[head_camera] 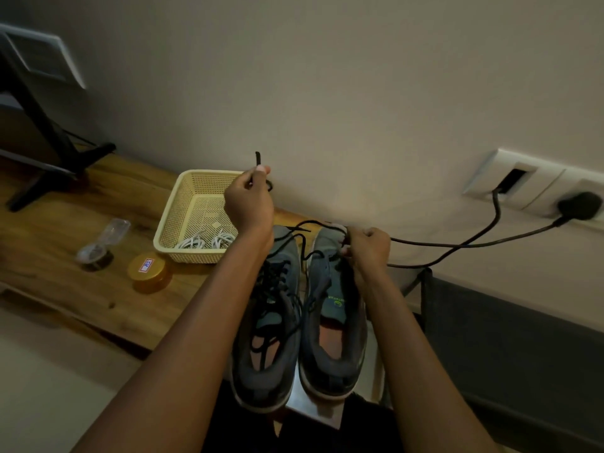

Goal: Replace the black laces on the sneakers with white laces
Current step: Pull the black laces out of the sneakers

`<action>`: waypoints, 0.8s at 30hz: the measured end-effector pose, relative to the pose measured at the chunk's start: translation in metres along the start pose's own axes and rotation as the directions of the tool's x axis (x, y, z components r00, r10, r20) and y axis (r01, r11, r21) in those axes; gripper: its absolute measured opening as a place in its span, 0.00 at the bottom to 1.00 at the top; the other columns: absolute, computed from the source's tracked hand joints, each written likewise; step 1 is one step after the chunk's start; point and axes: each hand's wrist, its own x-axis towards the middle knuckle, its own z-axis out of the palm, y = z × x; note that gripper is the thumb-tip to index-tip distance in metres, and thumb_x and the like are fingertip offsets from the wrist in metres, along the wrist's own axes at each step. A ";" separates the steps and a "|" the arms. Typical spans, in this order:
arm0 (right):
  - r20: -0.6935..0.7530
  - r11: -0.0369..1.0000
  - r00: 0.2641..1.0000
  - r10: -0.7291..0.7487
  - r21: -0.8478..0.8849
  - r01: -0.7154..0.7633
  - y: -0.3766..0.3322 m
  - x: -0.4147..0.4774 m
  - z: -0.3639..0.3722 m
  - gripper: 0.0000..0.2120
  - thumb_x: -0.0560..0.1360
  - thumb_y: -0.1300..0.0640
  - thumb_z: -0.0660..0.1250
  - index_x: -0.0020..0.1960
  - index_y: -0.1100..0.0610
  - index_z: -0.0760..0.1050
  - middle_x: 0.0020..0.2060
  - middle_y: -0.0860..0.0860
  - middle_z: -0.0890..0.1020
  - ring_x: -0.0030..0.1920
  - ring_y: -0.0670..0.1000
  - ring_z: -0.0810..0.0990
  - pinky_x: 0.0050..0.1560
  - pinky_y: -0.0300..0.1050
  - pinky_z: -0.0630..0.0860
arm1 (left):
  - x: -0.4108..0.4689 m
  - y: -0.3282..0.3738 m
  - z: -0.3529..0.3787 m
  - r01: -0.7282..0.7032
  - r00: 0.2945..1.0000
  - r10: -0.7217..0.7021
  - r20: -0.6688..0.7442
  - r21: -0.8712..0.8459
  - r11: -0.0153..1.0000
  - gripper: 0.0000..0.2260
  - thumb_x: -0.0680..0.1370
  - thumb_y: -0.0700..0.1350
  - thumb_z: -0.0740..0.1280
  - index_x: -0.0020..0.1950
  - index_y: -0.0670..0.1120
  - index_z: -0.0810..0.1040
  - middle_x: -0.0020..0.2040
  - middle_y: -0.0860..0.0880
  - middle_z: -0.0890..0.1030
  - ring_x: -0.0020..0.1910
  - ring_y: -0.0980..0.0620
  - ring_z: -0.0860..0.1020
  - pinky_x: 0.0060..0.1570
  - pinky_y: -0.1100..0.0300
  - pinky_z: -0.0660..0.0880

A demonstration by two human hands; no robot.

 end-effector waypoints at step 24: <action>0.429 0.393 0.872 -0.235 -0.779 0.489 -0.005 -0.013 0.000 0.07 0.72 0.49 0.69 0.48 0.47 0.81 0.53 0.52 0.79 0.60 0.57 0.69 0.56 0.49 0.63 | 0.001 -0.028 0.003 -0.530 0.727 -0.081 0.682 0.632 0.565 0.04 0.74 0.46 0.70 0.45 0.56 0.81 0.48 0.56 0.81 0.55 0.54 0.76 0.66 0.46 0.64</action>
